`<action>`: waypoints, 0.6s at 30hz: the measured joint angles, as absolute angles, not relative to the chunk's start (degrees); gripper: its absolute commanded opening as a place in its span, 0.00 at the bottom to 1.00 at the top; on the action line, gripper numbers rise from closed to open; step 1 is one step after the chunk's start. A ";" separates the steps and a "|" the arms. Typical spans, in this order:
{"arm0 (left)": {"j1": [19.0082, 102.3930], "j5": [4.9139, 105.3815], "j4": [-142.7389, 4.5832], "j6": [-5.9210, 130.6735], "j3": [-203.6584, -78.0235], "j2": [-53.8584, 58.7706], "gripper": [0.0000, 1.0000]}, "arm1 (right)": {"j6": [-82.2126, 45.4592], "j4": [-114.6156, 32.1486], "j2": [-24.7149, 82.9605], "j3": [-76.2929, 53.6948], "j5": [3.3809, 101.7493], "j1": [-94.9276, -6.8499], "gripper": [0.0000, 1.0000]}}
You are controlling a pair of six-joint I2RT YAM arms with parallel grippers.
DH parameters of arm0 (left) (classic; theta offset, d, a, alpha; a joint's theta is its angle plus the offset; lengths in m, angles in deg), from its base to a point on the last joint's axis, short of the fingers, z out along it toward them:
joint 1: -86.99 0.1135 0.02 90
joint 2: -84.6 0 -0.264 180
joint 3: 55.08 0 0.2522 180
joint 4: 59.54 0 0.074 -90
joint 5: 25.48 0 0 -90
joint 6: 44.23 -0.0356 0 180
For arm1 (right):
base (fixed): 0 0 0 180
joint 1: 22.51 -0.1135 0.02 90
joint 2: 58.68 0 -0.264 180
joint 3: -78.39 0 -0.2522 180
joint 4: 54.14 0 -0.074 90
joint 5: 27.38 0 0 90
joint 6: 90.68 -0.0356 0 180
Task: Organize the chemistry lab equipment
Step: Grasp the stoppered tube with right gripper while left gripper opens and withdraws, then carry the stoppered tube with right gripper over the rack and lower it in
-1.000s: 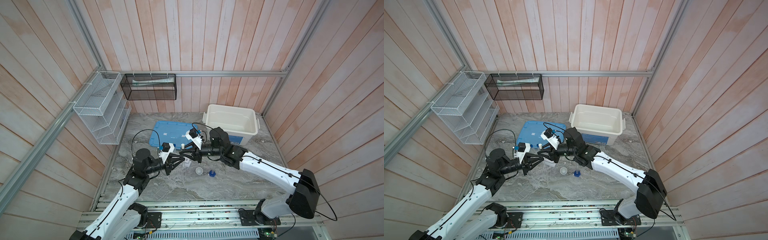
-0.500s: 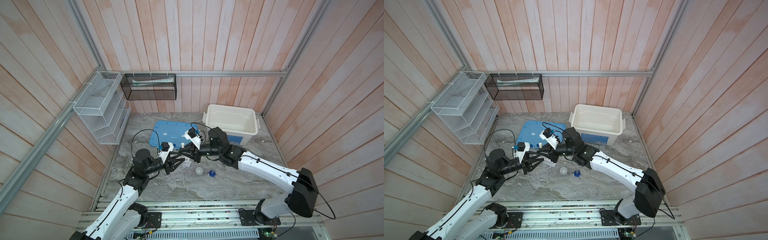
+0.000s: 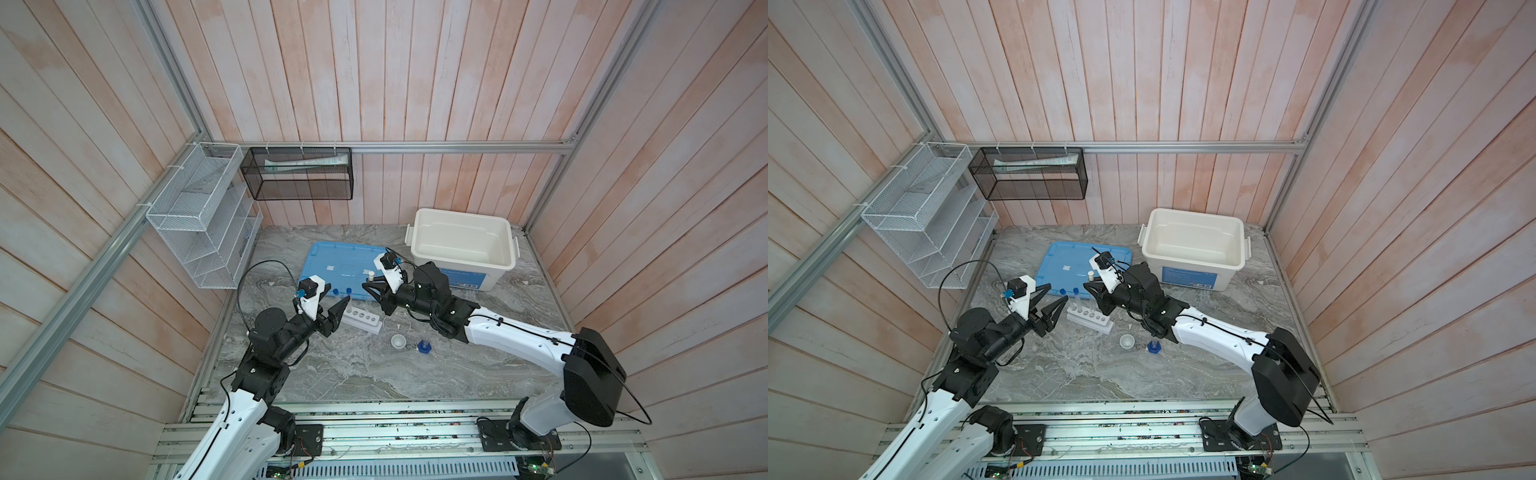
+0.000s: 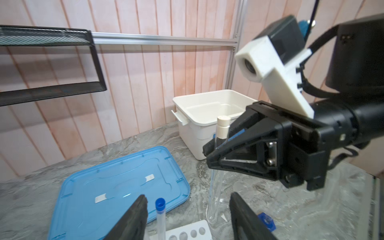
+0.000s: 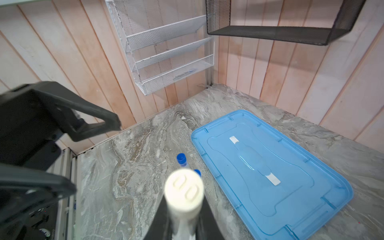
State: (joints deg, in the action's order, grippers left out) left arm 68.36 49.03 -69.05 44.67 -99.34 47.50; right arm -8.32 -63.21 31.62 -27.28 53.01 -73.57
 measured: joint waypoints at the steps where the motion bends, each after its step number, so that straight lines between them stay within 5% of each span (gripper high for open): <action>1: 68.36 51.48 -68.98 44.69 -99.12 48.37 0.65 | -8.71 -65.31 33.18 -27.65 54.02 -73.57 0.05; 18: 68.40 57.56 -69.92 42.15 -97.64 48.70 0.65 | -11.62 -80.26 47.40 -26.99 61.16 -74.30 0.06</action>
